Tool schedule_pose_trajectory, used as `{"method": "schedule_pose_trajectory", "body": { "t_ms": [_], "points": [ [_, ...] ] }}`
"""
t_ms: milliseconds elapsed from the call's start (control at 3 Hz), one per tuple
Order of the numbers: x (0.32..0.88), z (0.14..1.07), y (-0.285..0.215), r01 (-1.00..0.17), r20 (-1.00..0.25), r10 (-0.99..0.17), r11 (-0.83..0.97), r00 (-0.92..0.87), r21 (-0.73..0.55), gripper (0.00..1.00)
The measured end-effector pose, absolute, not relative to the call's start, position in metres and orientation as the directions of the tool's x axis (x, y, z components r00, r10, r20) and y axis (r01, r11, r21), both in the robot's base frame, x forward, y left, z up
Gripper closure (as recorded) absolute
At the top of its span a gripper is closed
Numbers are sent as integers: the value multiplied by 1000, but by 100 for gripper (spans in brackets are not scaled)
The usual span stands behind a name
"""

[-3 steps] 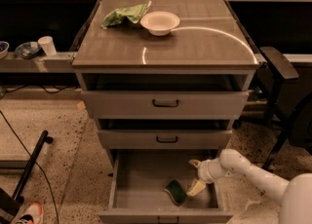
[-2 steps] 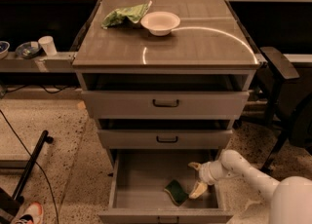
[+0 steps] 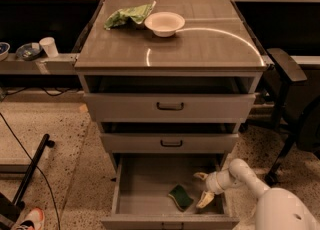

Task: Pick sponge from bottom drawer and place on counter

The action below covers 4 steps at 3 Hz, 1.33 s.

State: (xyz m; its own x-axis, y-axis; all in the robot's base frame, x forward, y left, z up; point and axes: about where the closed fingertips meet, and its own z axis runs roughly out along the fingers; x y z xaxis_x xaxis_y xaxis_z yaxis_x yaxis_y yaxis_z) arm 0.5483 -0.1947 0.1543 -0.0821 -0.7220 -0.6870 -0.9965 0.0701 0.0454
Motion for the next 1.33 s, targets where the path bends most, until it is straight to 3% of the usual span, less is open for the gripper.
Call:
{"method": "schedule_pose_trajectory", "body": {
  "t_ms": [333,1333],
  "points": [
    [547,135,-195,-996,-707,-702,60,-86,62,25],
    [534,102,-180,-998,-685,-726,29,-54,48,26]
  ]
}}
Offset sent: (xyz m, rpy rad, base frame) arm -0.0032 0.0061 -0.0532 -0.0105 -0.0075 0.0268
